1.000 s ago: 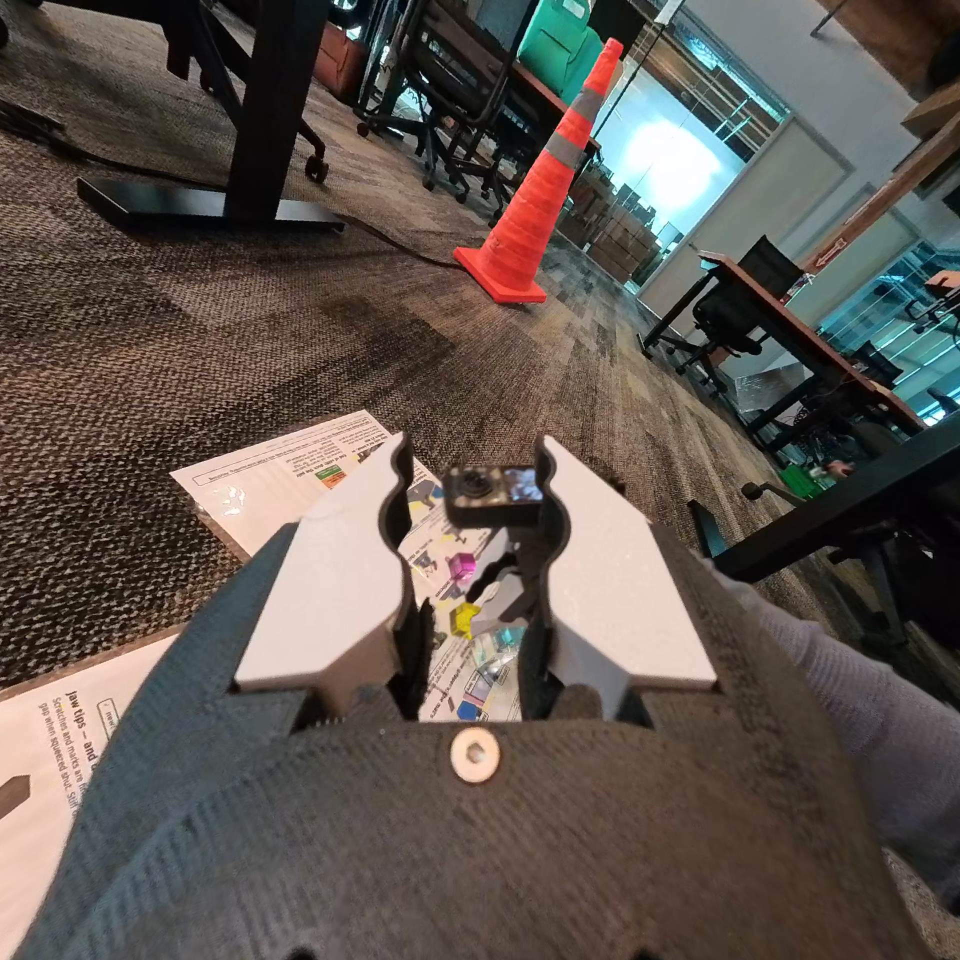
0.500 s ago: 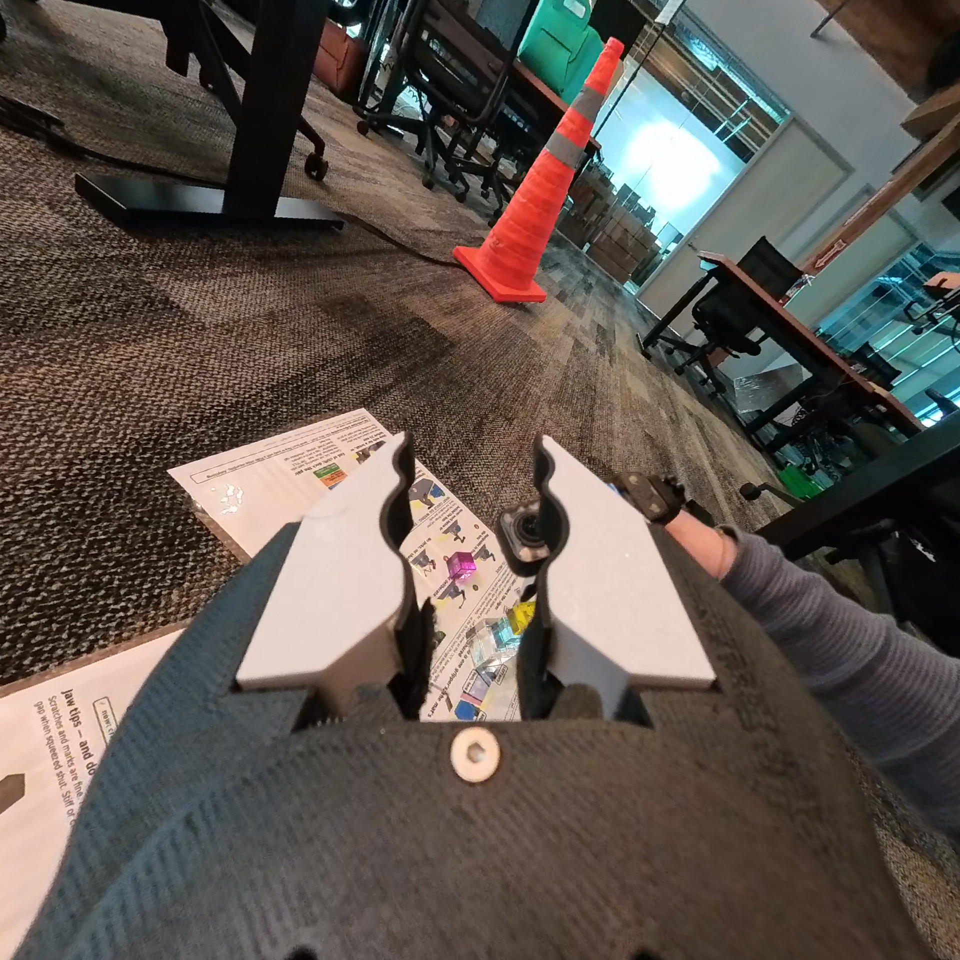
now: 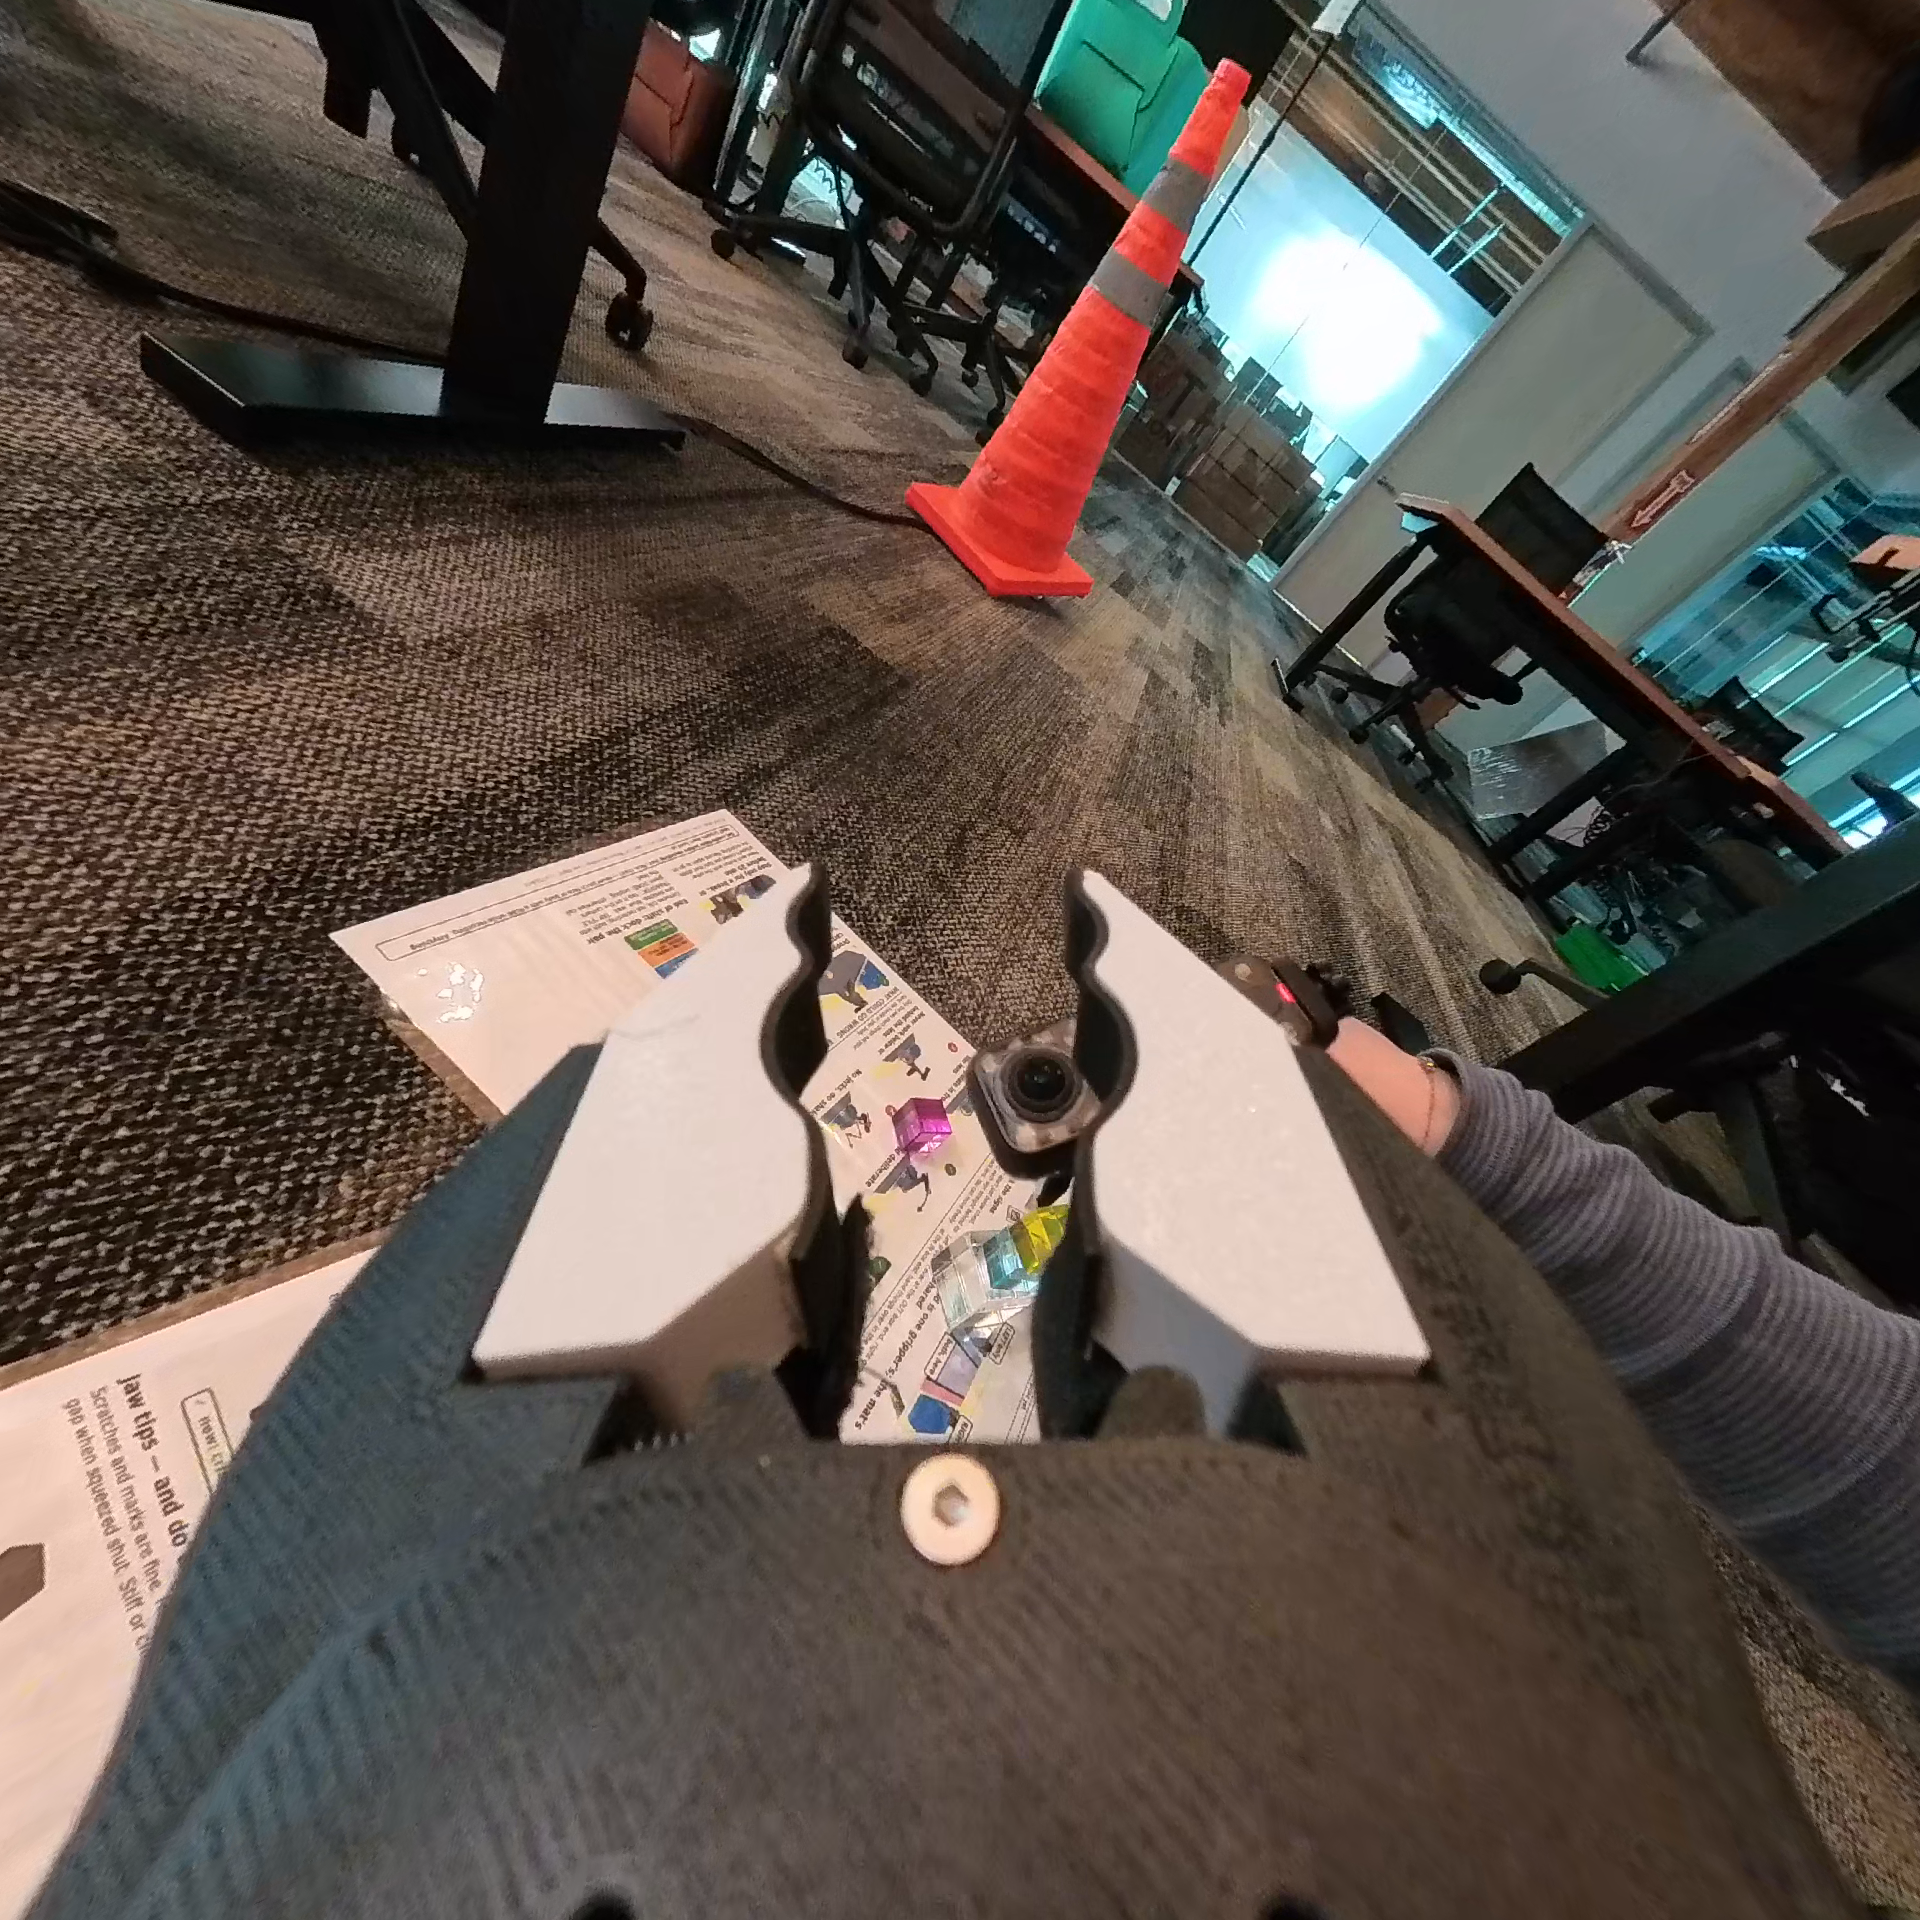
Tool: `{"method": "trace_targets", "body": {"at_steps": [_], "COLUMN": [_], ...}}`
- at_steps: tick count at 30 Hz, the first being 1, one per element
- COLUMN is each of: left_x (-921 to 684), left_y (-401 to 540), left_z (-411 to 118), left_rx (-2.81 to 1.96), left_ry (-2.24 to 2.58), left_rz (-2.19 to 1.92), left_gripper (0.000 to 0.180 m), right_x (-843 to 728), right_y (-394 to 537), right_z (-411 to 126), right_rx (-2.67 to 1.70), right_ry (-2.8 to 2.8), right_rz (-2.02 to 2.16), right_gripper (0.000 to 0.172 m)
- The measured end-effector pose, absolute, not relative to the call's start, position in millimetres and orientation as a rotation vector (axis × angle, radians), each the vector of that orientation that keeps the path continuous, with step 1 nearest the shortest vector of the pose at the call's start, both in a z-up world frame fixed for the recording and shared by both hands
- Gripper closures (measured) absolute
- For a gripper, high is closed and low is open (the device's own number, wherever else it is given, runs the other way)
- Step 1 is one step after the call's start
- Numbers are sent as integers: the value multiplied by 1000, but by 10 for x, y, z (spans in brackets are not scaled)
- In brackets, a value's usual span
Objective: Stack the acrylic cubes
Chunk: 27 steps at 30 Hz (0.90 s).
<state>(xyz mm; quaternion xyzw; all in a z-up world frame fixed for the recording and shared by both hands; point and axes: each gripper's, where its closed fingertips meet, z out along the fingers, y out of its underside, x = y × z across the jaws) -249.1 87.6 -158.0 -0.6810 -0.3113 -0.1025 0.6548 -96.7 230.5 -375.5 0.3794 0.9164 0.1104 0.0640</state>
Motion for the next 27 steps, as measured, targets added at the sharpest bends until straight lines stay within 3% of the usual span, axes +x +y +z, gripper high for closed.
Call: {"method": "trace_targets", "body": {"at_steps": [10, 12, 17, 20, 27], "left_x": [-2493, -2501, -2564, -2603, -2704], "left_y": [875, 868, 812, 751, 609], "left_z": [-1582, -1579, -1530, -1478, -1355], "left_rx": [-1543, -1542, -1513, -1491, -1430], "left_ry": [-710, -713, -735, -739, -757], "left_rz": [-236, -230, -203, -171, -147], "left_gripper": [136, 136, 135, 135, 135], "right_x": [-989, -1034, -1632, -1886, -2002], "right_y": [2298, 2327, 1786, 1497, 1431], "right_z": [-3731, -3624, -3461, -3709, -4373], "right_rx": [1299, 1385, 1693, 1798, 1924], "right_ry": [2672, 2669, 2674, 2641, 2621], "right_rz": [272, 280, -317, -457, -254], "right_gripper": [147, 132, 124, 125, 125]}}
